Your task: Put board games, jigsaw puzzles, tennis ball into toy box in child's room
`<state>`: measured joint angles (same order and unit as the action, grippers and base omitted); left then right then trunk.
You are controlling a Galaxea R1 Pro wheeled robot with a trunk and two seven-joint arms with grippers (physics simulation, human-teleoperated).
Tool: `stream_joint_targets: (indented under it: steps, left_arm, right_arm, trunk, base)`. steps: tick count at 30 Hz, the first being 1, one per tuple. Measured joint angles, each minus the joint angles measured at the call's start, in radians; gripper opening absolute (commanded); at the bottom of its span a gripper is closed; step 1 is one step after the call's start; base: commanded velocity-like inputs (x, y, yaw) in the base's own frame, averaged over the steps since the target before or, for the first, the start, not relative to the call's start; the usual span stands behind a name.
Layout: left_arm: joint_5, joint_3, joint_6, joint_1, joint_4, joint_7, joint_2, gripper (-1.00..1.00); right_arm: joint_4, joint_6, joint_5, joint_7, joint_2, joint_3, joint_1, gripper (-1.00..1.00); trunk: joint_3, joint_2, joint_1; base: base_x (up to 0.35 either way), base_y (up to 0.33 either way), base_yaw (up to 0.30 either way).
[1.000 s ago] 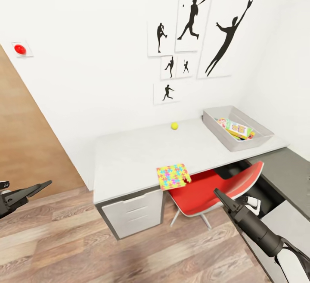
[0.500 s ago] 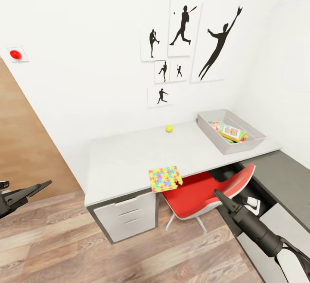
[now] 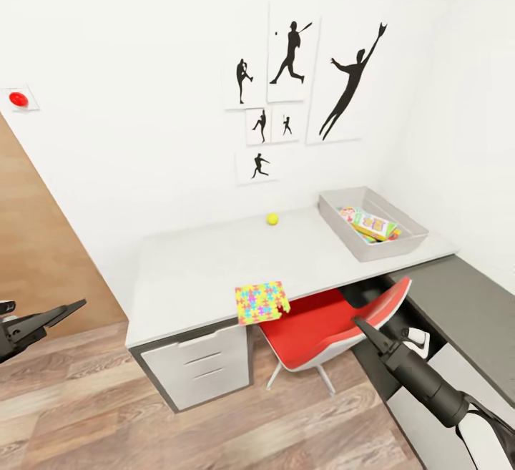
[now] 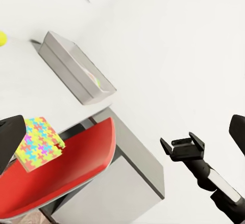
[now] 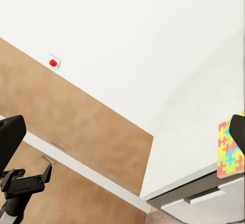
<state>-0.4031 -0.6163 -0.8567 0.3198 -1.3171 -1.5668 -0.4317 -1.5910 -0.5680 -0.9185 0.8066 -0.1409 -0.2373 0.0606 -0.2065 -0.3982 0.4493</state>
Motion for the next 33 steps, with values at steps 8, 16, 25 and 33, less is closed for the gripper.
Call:
stream_joint_targets:
  steps: [8,16,25,33]
  left_arm:
    - [0.000,0.000,0.000,0.000,0.000,0.000,0.001,1.00]
    - [0.000,0.000,0.001,0.000,0.000,0.000,0.001,1.00]
    - [0.000,0.005,-0.003,0.000,-0.005,0.000,0.001,1.00]
    - [0.007,0.012,-0.017,0.000,-0.004,0.000,0.000,1.00]
  right_arm:
    - [0.000,0.000,0.000,0.000,0.000,0.000,0.000,1.00]
    - [0.000,0.000,0.000,0.000,0.000,0.000,0.000,1.00]
    - [0.000,0.000,0.000,0.000,0.000,0.000,0.000,1.00]
    - [0.000,0.000,0.000,0.000,0.000,-0.001,0.001,1.00]
  trunk:
    - [0.013,0.000,0.000]
    - [0.027,0.000,0.000]
    - [0.042,0.000,0.000]
    - [0.053,0.000,0.000]
  base:
    - [0.031,-0.164,0.000]
    - [0.001,-0.149,0.000]
    - [0.000,-0.008,0.000]
    - [0.000,0.000,0.000]
